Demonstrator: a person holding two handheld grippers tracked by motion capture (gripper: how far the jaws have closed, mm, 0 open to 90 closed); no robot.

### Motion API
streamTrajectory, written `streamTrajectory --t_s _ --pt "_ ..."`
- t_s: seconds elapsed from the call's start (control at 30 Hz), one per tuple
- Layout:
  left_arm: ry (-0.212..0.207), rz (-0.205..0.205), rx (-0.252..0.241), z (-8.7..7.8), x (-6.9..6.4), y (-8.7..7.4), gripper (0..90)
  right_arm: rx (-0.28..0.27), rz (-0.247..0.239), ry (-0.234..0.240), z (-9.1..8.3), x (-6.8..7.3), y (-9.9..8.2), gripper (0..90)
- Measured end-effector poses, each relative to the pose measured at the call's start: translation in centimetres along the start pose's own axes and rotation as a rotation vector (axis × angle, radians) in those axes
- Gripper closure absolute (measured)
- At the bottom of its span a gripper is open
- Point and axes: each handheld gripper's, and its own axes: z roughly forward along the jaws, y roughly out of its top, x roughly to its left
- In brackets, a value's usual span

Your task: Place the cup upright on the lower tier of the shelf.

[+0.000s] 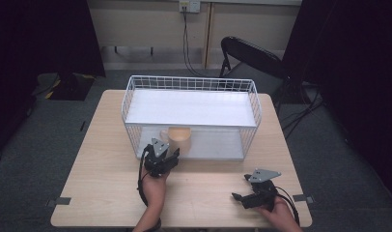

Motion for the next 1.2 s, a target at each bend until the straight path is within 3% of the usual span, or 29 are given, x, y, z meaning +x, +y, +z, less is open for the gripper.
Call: streamTrajectory --t_s 0.1,0.13,0.2,0.27,0.4,0.47,0.57,0.6,0.67,1.2 --pt "-0.014 0.023 0.006 -0.3 0.2 0.0 29.5 0.000 0.000 0.000 0.0 0.0 0.0 12.6" --pt "-0.045 0.014 0.029 -0.4 0.3 0.0 27.2 0.000 0.000 0.000 0.0 0.0 0.0 12.6" --pt "-0.060 0.004 0.043 -0.4 0.4 0.0 27.6 0.000 0.000 0.000 0.0 0.0 0.0 12.6" --pt "-0.106 0.004 0.024 -0.7 0.5 -0.1 25.4 0.000 0.000 0.000 0.0 0.0 0.0 12.6" --pt "-0.141 0.000 0.018 -1.1 0.8 -0.1 21.4 0.000 0.000 0.000 0.0 0.0 0.0 12.6" --pt "-0.147 -0.008 0.018 -1.2 0.9 -0.1 21.0 0.000 0.000 0.000 0.0 0.0 0.0 12.6" --pt "-0.137 0.024 0.039 -1.3 0.9 -0.2 21.1 0.000 0.000 0.000 0.0 0.0 0.0 12.6" --pt "-0.167 0.038 0.039 -1.5 1.1 -0.4 19.5 0.000 0.000 0.000 0.0 0.0 0.0 12.6" --pt "-0.179 0.041 0.037 -1.7 1.2 -0.4 19.1 0.000 0.000 0.001 0.0 0.0 0.0 12.6" --pt "-0.234 0.069 0.053 -3.8 3.2 -1.3 19.9 0.001 -0.002 0.003 0.0 0.0 0.0 12.5"
